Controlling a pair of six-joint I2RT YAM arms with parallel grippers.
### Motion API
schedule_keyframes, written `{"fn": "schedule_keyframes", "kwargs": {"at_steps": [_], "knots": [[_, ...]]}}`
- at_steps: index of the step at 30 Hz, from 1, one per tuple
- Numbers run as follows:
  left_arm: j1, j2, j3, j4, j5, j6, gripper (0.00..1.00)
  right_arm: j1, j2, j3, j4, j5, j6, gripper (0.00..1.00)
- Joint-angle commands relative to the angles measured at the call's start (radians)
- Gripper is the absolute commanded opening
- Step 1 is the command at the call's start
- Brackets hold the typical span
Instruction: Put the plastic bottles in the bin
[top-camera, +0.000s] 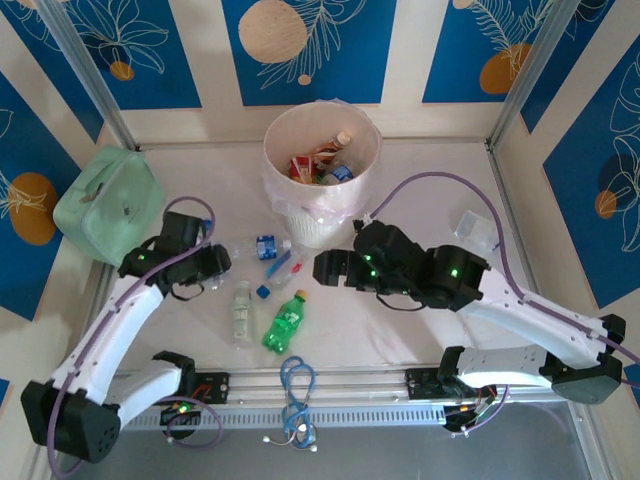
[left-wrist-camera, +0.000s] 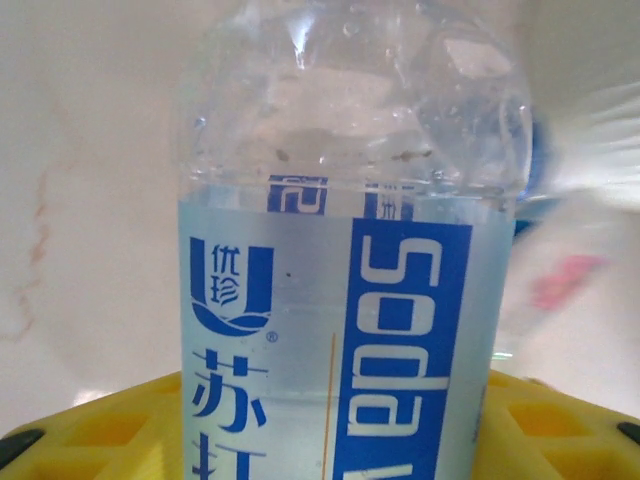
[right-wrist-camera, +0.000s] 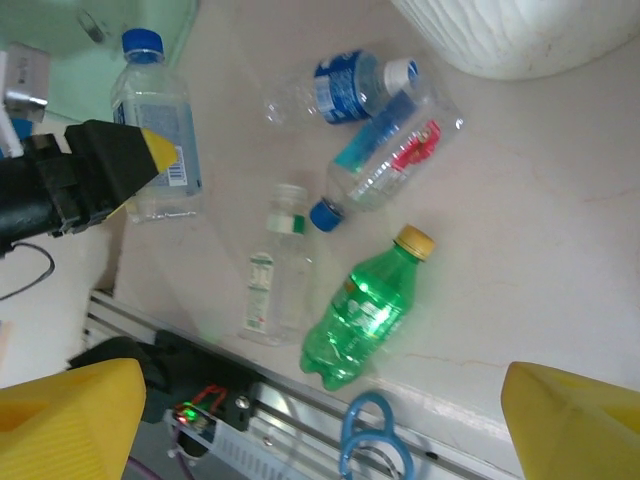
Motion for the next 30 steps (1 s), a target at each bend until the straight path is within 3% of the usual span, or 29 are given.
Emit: {"fn": "schedule_keyframes", "kwargs": {"at_steps": [1,9,17,24,30], "knots": [[-0.051,-0.044,0.092,0.080,0.153,0.061,0.56,-0.055,-0.039,0.046,0.047,-0.079,0.011,0.91],[-0.260,-0.013,0.223,0.222,0.309,0.173,0.56,-0.168,-0.051,0.142,0.047,-0.176,-0.014,0.86],[-0.499,0.046,0.282,0.205,0.208,0.312,0.54,-0.244,-0.003,0.238,-0.025,-0.227,-0.054,0.79],[-0.604,0.088,0.317,0.195,0.187,0.370,0.54,-0.267,0.043,0.280,-0.030,-0.263,-0.080,0.68],[-0.625,0.094,0.318,0.205,0.184,0.380,0.54,-0.271,0.088,0.311,-0.036,-0.273,-0.090,0.60]]}}
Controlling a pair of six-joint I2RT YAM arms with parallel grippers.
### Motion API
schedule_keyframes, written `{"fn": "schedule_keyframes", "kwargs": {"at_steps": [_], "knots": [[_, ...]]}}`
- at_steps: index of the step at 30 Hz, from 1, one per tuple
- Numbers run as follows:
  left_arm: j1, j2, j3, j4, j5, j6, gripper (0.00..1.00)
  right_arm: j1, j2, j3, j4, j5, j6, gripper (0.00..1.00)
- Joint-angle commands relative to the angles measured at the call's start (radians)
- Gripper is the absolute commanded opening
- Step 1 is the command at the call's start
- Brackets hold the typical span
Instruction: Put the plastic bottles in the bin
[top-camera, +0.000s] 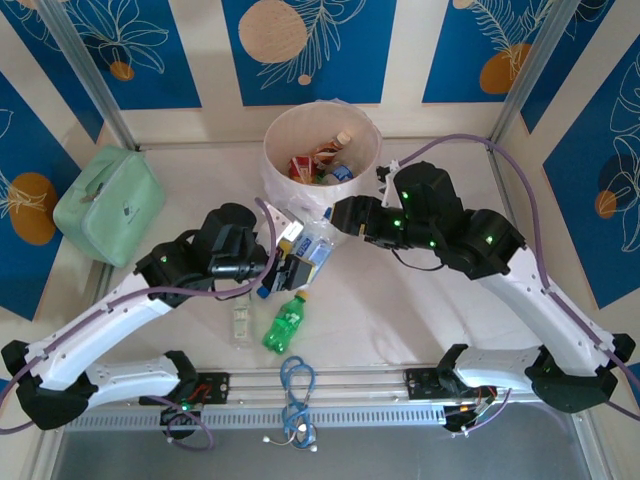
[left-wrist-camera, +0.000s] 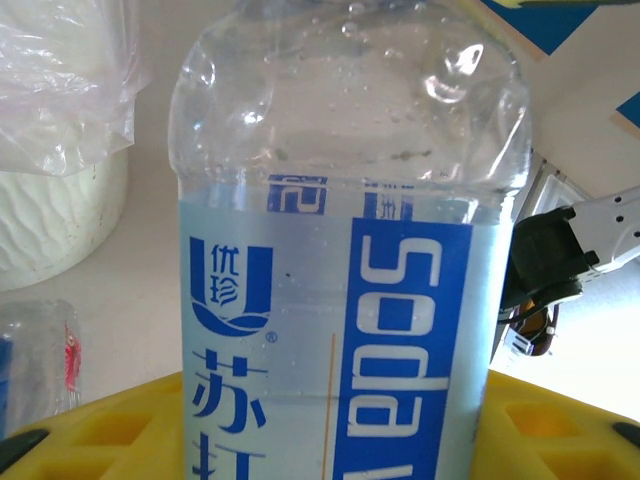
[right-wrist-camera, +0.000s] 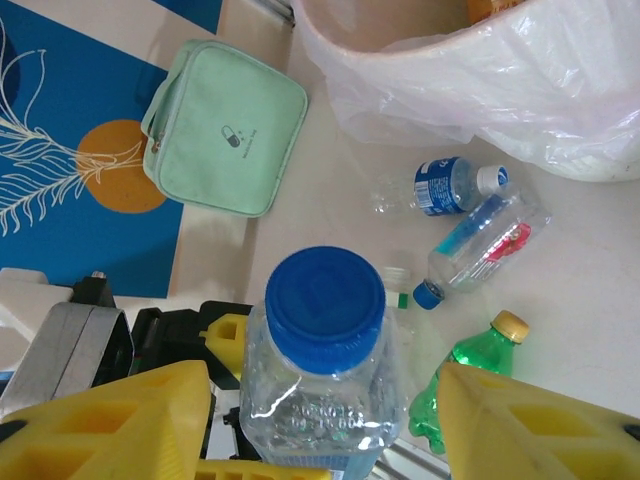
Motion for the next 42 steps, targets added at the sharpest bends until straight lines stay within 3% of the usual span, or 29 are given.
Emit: {"fn": "schedule_keyframes", "kwargs": {"at_steps": [1,25,39,42], "knots": [[-0.012,-0.001,0.030,0.017,-0.013,0.033,0.54,-0.009,0.013,0.034,-0.020,-0.026,-0.018,0.60],[-0.017,-0.021,-0.001,0.033,0.031,0.041,0.52,-0.021,0.056,0.023,0.033,-0.055,-0.013,0.51],[-0.016,-0.022,-0.012,0.043,0.011,0.039,0.51,-0.017,0.053,-0.006,0.053,-0.063,-0.004,0.37],[-0.016,-0.024,-0.015,0.046,-0.005,0.037,0.57,-0.017,0.050,-0.010,0.055,-0.059,-0.004,0.35]]}}
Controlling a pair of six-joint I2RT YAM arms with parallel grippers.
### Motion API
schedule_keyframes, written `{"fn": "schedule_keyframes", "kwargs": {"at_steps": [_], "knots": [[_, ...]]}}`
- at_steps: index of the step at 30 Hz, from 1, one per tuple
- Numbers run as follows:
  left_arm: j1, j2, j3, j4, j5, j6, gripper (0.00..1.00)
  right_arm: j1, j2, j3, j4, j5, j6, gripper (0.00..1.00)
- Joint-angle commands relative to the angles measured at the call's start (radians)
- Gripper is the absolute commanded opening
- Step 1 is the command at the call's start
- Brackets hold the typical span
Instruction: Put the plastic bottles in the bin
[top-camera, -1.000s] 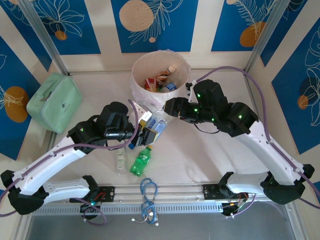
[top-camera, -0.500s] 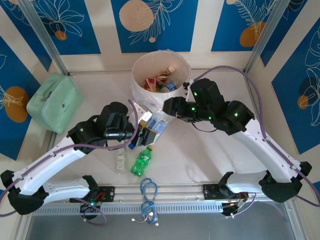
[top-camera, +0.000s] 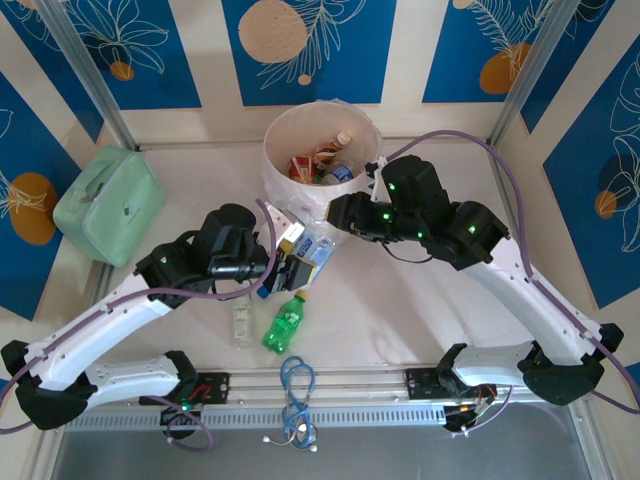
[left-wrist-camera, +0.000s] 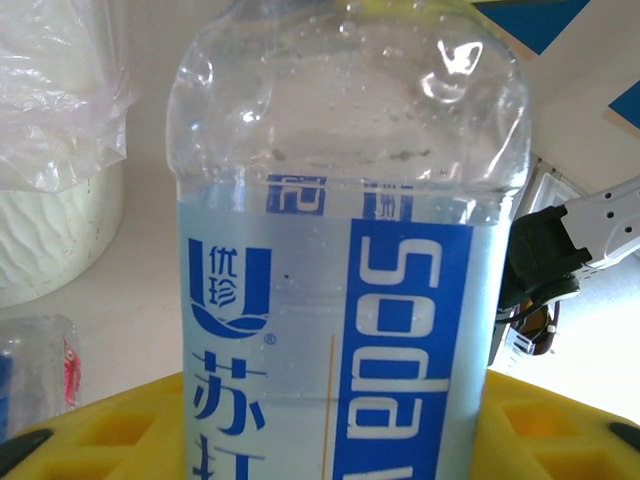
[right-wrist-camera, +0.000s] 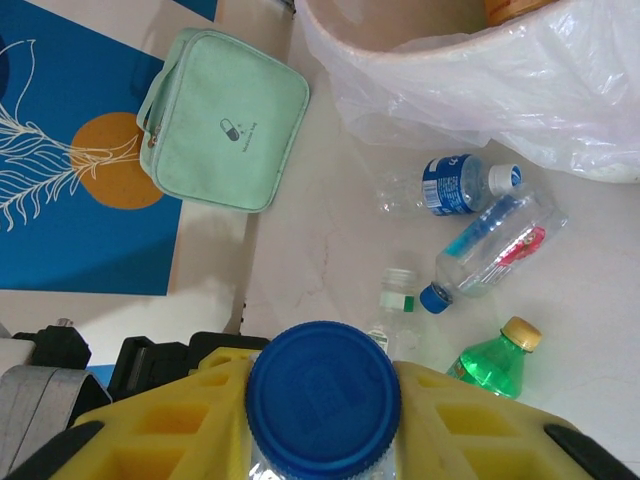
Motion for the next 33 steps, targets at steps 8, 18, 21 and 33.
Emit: {"fn": "schedule_keyframes", "kwargs": {"at_steps": [8,18,21,33], "knots": [[-0.010,-0.043,-0.038,0.052,-0.082,-0.002,1.00,-0.007,-0.013,-0.016,0.022,-0.010,0.010,0.31],[0.004,-0.240,-0.108,0.011,-0.702,-0.207,1.00,-0.130,0.034,0.108,0.009,-0.045,-0.025,0.31],[0.033,-0.260,-0.091,-0.150,-0.846,-0.304,1.00,-0.188,0.072,0.164,0.014,-0.077,-0.030,0.30],[0.371,-0.193,-0.231,-0.315,-0.473,-0.438,1.00,-0.361,0.196,0.314,0.191,-0.089,0.011,0.31]]}}
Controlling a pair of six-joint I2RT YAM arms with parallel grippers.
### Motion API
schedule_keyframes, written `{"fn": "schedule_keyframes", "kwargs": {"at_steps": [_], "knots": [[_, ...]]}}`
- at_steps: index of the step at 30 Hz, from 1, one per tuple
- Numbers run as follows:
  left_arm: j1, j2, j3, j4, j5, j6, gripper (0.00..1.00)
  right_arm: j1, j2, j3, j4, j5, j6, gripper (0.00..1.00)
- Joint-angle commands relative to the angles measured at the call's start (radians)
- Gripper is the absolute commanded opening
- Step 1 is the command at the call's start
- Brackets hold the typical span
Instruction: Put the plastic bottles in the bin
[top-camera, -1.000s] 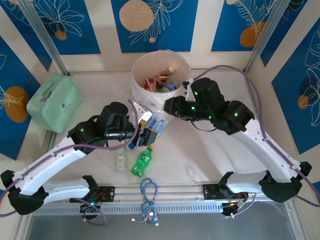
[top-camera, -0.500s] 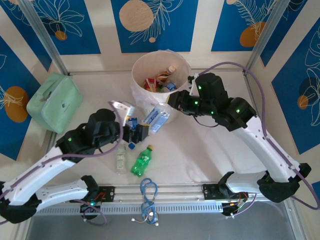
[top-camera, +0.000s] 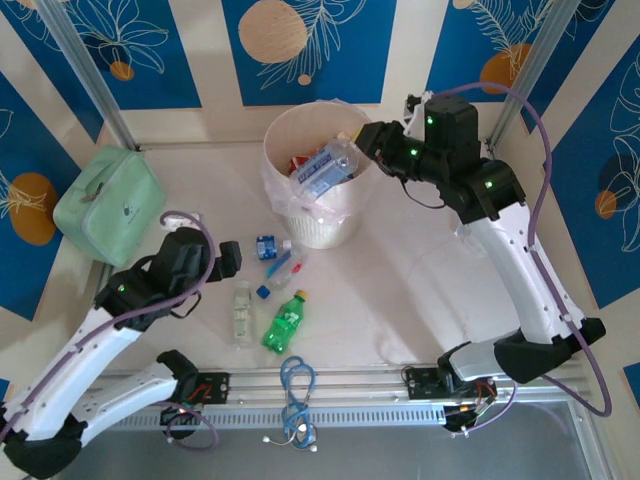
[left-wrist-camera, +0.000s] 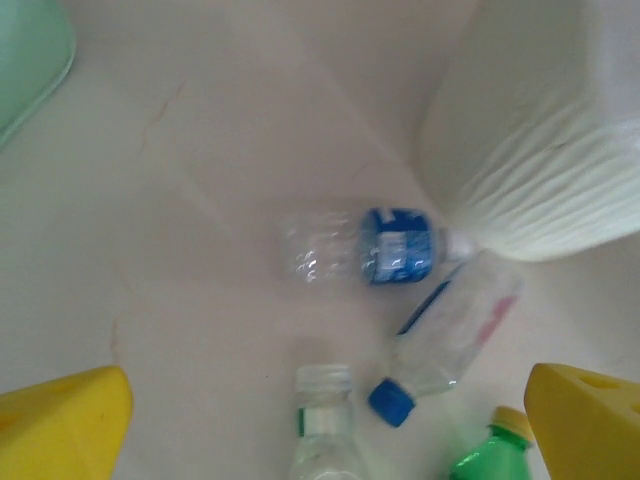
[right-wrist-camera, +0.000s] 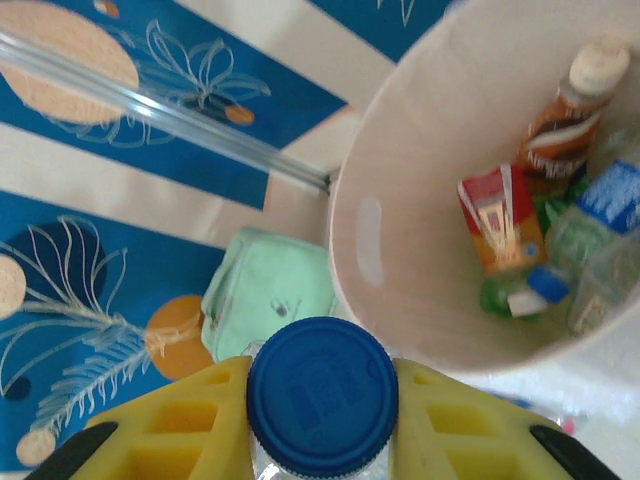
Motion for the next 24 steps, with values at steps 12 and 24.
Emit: {"fn": "schedule_keyframes", "kwargs": {"at_steps": [12,24], "knots": [[0.294,0.261,0.017,0.076,0.400,-0.004,0.99,-0.112,0.245,0.162,0.112,-0.067,0.047,0.31],[0.294,0.417,0.109,0.073,0.326,0.166,1.00,-0.126,0.600,0.588,-0.104,-0.190,0.025,0.65]]}}
